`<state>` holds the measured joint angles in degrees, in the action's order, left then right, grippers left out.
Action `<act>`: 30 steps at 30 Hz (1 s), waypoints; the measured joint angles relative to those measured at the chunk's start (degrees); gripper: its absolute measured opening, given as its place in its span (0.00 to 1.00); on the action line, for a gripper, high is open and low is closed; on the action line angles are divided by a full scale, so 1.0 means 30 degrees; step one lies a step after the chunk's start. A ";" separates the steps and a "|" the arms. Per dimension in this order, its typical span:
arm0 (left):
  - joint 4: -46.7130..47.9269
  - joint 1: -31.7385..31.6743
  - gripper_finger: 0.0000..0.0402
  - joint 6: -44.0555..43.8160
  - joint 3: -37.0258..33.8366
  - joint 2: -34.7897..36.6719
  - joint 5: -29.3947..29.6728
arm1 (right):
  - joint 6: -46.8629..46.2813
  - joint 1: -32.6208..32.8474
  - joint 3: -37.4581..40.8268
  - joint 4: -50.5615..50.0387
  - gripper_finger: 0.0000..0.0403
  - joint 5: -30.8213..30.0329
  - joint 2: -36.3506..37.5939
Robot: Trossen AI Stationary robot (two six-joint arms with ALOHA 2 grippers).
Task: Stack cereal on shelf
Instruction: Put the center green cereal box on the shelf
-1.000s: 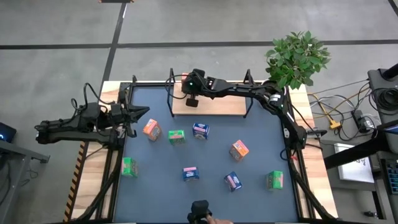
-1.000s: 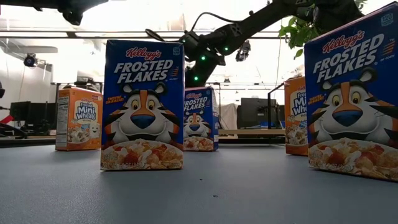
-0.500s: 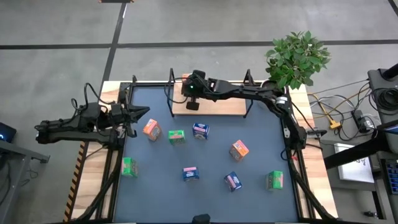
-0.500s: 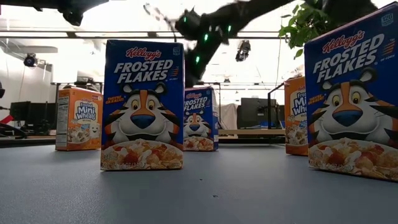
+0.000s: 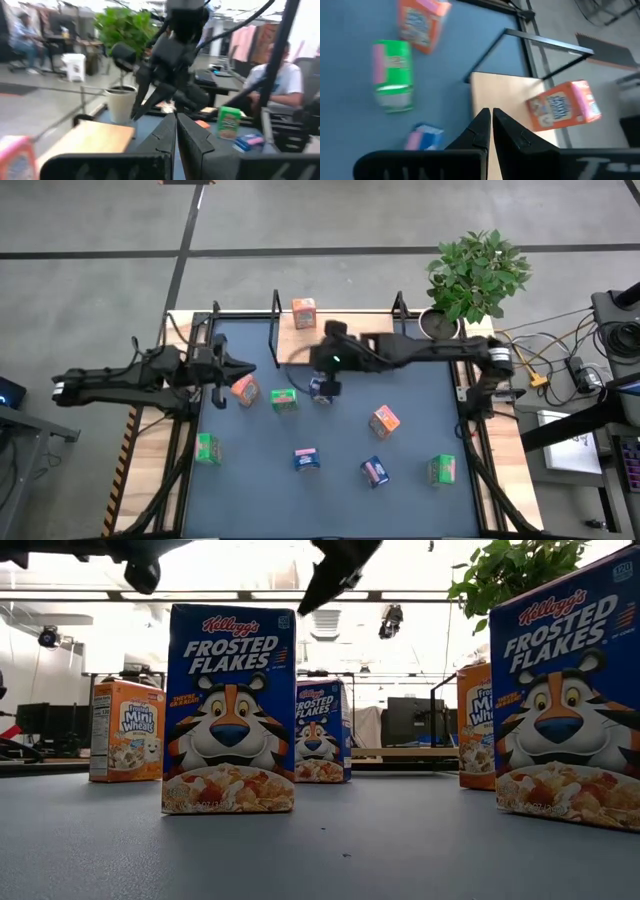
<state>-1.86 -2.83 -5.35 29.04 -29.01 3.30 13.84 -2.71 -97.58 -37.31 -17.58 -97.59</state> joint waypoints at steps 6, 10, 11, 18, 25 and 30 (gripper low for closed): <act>-0.0141 0.0007 0.00 -0.1233 0.0000 -0.1665 -0.0399 | -0.0485 0.1951 0.5139 0.3526 0.03 -0.0003 0.2957; -0.0716 0.0024 0.00 -0.1390 0.0000 -0.2976 -0.0442 | -0.0480 0.3036 0.8424 0.6693 0.03 -0.0154 0.4927; -0.1018 0.0037 0.00 -0.1747 0.0002 -0.3337 -0.0447 | -0.0461 0.3266 0.9252 0.7414 0.03 -0.0160 0.5336; -0.0910 0.0202 0.00 -0.3386 0.1094 -0.5564 -0.1951 | -0.0407 0.4055 1.4253 1.2131 0.03 -0.0160 0.8404; 0.0920 0.1117 0.00 -0.3574 0.2574 -0.7998 -0.1962 | 0.2765 0.4068 1.7854 1.7258 0.03 -0.0192 1.1378; 0.4036 0.2001 0.01 -0.3756 0.4188 -1.0090 -0.1872 | 0.4217 0.4068 1.9655 1.8842 0.03 -0.0168 1.3261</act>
<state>10.24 3.17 -16.62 41.60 -59.28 -2.32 26.49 9.50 -38.61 19.21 -18.09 -57.81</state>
